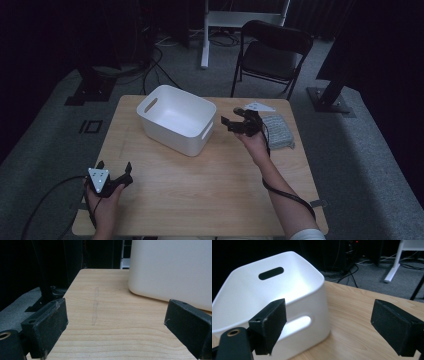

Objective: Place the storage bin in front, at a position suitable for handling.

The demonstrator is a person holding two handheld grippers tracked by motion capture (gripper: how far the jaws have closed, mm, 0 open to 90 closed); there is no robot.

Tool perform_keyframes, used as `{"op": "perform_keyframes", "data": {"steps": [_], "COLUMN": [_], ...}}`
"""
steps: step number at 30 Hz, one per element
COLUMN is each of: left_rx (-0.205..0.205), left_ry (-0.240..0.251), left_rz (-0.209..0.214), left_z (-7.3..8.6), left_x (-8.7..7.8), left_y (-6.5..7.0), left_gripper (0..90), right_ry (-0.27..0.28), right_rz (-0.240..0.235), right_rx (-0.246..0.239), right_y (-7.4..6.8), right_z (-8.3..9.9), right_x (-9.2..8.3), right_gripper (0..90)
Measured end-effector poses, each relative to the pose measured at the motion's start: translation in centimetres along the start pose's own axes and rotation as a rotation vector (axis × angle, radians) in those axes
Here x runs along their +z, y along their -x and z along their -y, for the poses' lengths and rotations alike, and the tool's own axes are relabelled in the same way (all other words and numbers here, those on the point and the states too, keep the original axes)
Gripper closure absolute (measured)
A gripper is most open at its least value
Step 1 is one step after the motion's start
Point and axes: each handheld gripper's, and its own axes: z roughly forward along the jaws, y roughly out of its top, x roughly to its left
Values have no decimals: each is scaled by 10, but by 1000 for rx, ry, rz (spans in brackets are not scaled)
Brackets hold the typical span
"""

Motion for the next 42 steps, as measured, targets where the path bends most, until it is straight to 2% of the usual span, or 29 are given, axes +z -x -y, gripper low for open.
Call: {"op": "perform_keyframes", "data": {"steps": [8, 14, 23, 24, 25, 26, 29, 33, 35, 37, 38, 40, 42], "left_rx": [-1, -6, -8, -8, -8, -7, -6, -8, -7, -6, -6, -6, -6], "left_ry": [0, -1, -1, 0, 0, 0, 0, -1, -1, -2, -2, 0, 1], "left_rz": [6, 9, 11, 11, 11, 11, 13, 14, 15, 16, 17, 17, 17], "left_z": [0, 0, 0, 0, 0, 0, 0, 0, 0, 0, 0, 0, 0], "left_x": [0, 0, 0, 0, 0, 0, 0, 0, 0, 0, 0, 0, 0], "left_y": [0, 0, 0, 0, 0, 0, 0, 0, 0, 0, 0, 0, -1], "left_gripper": [45, 45, 45, 45, 45, 45, 45, 45, 45, 45, 45, 45, 45], "right_ry": [-17, -55, -81, -82, -92, -105, -115, -127, -153, -172, -185, -207, -233], "right_rz": [-14, 2, 19, 27, 15, -12, 14, 35, 65, 60, 73, 72, 86], "right_rx": [-36, -82, -91, -90, -82, -76, -91, -93, -118, -127, -139, -133, -126], "right_y": [-11, -16, -18, -19, -18, -17, -19, -18, -19, -19, -19, -18, -18], "right_z": [-15, -20, -25, -26, -26, -27, -28, -32, -34, -36, -37, -37, -37], "right_x": [21, 37, 51, 52, 54, 55, 60, 67, 71, 75, 77, 81, 85], "right_gripper": [128, 132, 133, 162, 260, 293, 302, 404, 438, 504, 508, 573, 590]}}
